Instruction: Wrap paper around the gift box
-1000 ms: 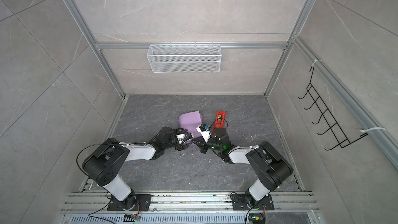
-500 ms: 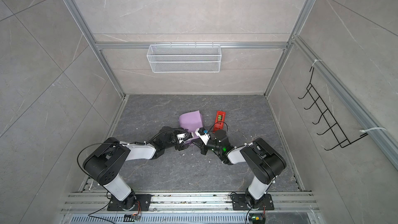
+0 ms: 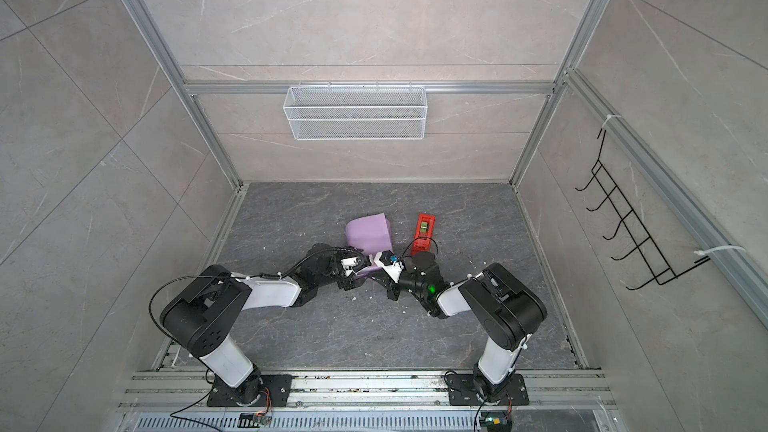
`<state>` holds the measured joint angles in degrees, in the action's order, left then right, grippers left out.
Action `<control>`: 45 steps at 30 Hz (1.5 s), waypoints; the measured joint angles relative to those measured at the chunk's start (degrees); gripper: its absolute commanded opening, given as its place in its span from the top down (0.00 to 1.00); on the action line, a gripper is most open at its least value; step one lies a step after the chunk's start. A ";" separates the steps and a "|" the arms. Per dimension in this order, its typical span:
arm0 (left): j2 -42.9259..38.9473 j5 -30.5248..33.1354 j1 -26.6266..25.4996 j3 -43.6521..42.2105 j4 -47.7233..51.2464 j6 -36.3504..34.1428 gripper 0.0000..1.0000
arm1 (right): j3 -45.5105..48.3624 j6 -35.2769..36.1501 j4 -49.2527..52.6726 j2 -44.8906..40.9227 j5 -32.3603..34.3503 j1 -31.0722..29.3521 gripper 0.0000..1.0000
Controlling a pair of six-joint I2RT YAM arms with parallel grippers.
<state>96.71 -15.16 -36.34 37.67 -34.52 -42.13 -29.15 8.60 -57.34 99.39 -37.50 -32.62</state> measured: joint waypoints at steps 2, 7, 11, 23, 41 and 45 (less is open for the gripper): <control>0.00 0.00 0.00 0.02 0.00 0.02 0.19 | 0.00 -0.04 -0.46 0.04 0.17 -0.15 1.00; 0.04 0.00 0.00 0.04 0.00 0.09 0.19 | -1.49 0.00 1.57 0.11 1.14 -0.83 1.00; 0.11 -0.02 0.00 0.04 -0.11 0.11 0.19 | -2.84 -0.02 2.97 0.17 2.19 -0.90 1.00; 0.33 -0.11 0.00 0.26 -0.24 0.15 0.19 | -4.57 -0.02 7.04 0.63 4.76 -0.90 1.00; 0.74 -0.24 0.02 0.70 -0.24 0.17 0.19 | -4.22 -1.14 6.19 0.59 5.18 -0.90 1.00; 0.74 -0.26 0.02 0.70 -0.24 0.17 0.19 | -3.52 -1.11 5.92 0.28 5.18 -0.90 1.00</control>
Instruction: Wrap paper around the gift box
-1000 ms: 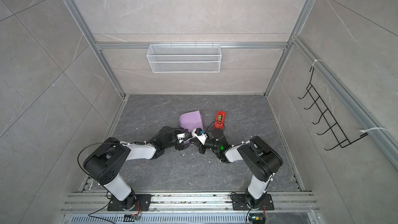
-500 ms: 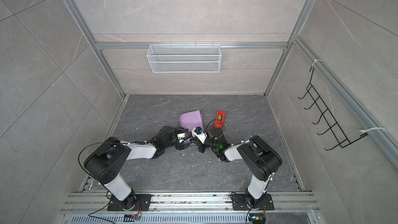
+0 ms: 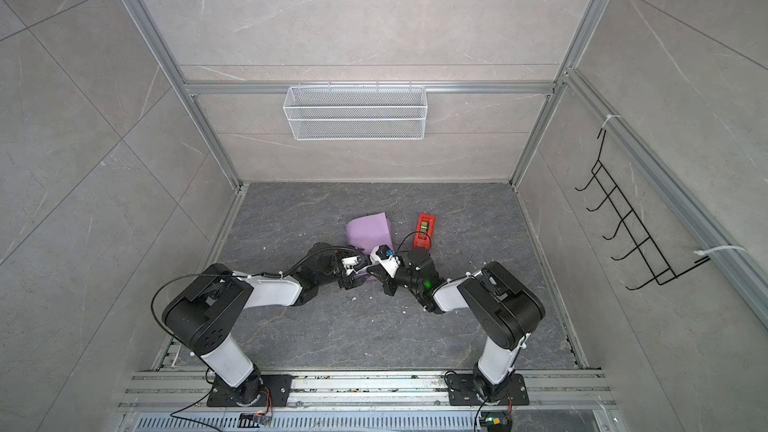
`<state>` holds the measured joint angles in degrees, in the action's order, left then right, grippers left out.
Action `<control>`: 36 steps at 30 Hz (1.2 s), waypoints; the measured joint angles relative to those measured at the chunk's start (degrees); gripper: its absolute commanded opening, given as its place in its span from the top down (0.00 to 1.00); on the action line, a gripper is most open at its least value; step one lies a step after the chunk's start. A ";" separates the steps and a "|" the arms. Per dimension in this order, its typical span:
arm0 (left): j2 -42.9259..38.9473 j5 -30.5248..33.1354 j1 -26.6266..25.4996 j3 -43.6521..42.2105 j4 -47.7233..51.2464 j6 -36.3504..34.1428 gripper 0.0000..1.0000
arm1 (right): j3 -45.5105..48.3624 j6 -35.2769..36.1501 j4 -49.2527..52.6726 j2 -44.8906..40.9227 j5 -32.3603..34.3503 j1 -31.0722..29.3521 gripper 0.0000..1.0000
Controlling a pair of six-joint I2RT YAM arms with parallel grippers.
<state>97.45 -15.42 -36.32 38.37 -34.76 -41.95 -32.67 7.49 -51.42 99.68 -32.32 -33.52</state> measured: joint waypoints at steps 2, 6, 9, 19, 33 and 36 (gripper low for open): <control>0.00 0.00 0.00 0.00 0.00 0.02 0.19 | 0.22 0.00 -0.31 -0.20 -0.02 0.00 1.00; 0.00 -0.02 0.00 0.00 0.00 0.02 0.19 | 0.26 -0.04 -1.33 -0.48 0.00 0.00 1.00; 0.00 -0.02 0.00 0.00 0.00 0.02 0.19 | 0.26 -0.20 -1.53 -0.48 0.02 0.00 1.00; 0.00 -0.11 0.00 0.00 0.00 0.02 0.19 | -0.13 -0.20 0.83 -1.03 1.55 0.00 0.96; 0.00 -0.15 0.02 0.04 0.04 0.02 0.19 | -2.97 -0.11 5.22 -1.18 2.80 0.00 0.88; 0.00 -0.17 0.04 0.04 0.04 0.04 0.19 | -3.17 0.04 6.47 -1.25 3.08 0.00 0.84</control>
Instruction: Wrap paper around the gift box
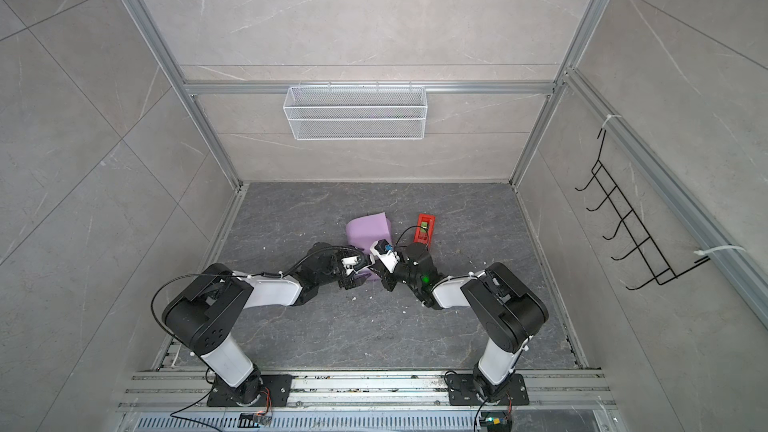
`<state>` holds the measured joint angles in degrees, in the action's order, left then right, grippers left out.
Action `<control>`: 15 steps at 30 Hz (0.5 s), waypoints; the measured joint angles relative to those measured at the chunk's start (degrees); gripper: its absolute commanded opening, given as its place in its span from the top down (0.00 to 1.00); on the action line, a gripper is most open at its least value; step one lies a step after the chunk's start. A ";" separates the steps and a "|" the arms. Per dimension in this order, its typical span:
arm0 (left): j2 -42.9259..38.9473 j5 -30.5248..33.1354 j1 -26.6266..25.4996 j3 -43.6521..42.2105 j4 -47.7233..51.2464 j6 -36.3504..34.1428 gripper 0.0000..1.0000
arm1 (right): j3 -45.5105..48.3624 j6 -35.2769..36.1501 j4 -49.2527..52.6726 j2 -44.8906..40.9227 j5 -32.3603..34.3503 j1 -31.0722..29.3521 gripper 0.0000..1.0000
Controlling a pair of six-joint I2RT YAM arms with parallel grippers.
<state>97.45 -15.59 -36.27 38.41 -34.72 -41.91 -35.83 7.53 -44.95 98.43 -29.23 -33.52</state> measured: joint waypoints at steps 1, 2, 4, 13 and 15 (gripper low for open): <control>0.00 0.00 0.00 0.00 0.00 0.00 0.19 | -0.07 0.02 0.48 0.00 0.11 0.00 0.83; 0.00 0.00 0.00 0.00 0.00 0.00 0.19 | -0.07 0.02 0.72 0.00 0.15 0.00 0.81; 0.00 0.00 0.00 0.00 0.00 0.00 0.19 | -0.07 0.00 0.94 0.00 0.13 0.00 0.79; 0.02 -0.02 0.00 0.04 0.00 0.13 0.19 | -0.72 0.00 1.77 0.00 0.39 0.00 0.72; 0.04 -0.04 0.00 0.04 0.02 0.15 0.19 | -0.94 0.00 2.12 0.00 0.63 0.00 0.71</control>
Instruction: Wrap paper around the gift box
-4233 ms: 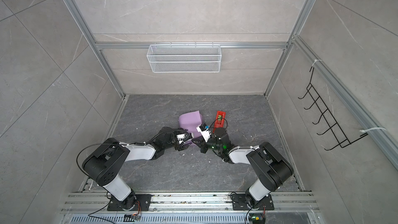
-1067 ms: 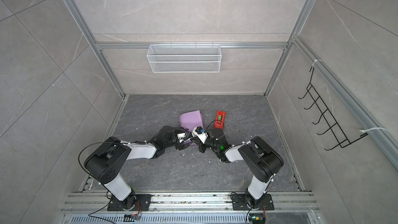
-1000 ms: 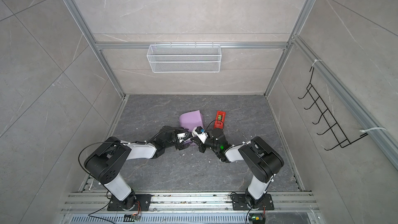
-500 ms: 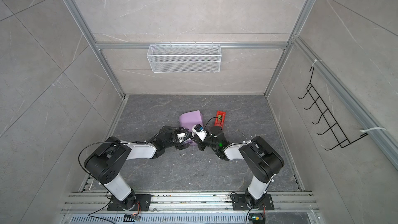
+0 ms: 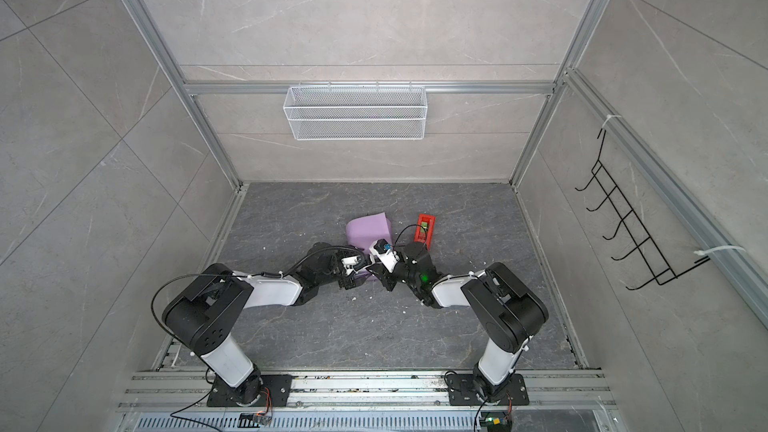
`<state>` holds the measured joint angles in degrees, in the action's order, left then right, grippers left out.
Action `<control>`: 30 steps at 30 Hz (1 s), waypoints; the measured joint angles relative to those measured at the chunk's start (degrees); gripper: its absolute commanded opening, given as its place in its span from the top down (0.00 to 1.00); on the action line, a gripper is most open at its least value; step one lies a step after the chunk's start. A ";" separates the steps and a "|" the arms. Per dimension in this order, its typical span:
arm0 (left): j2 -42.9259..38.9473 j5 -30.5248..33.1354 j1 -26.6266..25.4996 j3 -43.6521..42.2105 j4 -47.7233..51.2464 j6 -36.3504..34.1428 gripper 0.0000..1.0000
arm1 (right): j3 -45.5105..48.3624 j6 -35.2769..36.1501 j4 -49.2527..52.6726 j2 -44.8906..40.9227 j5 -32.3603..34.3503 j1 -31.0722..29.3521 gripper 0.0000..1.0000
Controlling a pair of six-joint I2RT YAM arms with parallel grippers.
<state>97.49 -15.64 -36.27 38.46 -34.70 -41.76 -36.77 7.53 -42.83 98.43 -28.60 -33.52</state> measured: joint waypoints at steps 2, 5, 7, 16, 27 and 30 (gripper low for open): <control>0.00 0.00 0.00 0.02 -0.02 0.00 0.19 | -0.22 -0.02 0.35 0.00 0.13 0.00 0.70; 0.00 0.02 0.00 0.02 0.00 0.00 0.19 | -0.61 0.00 1.07 0.00 0.13 0.00 0.69; 0.00 0.00 0.00 0.02 -0.02 0.00 0.19 | -0.90 -0.02 1.51 0.00 0.15 0.00 0.69; 0.00 0.00 0.00 0.02 0.00 0.00 0.19 | -1.49 0.00 3.15 -0.09 0.17 0.00 0.64; 0.04 0.00 0.00 0.11 0.04 0.20 0.19 | -1.51 -0.31 5.84 -1.81 0.61 0.20 0.61; 0.04 0.02 0.00 0.11 0.04 0.22 0.19 | -1.66 -1.86 5.81 -2.29 -0.66 0.48 0.61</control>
<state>97.54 -15.62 -36.27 38.57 -34.65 -41.54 -38.44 5.67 -37.01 96.14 -29.26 -33.04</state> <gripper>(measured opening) 0.814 0.392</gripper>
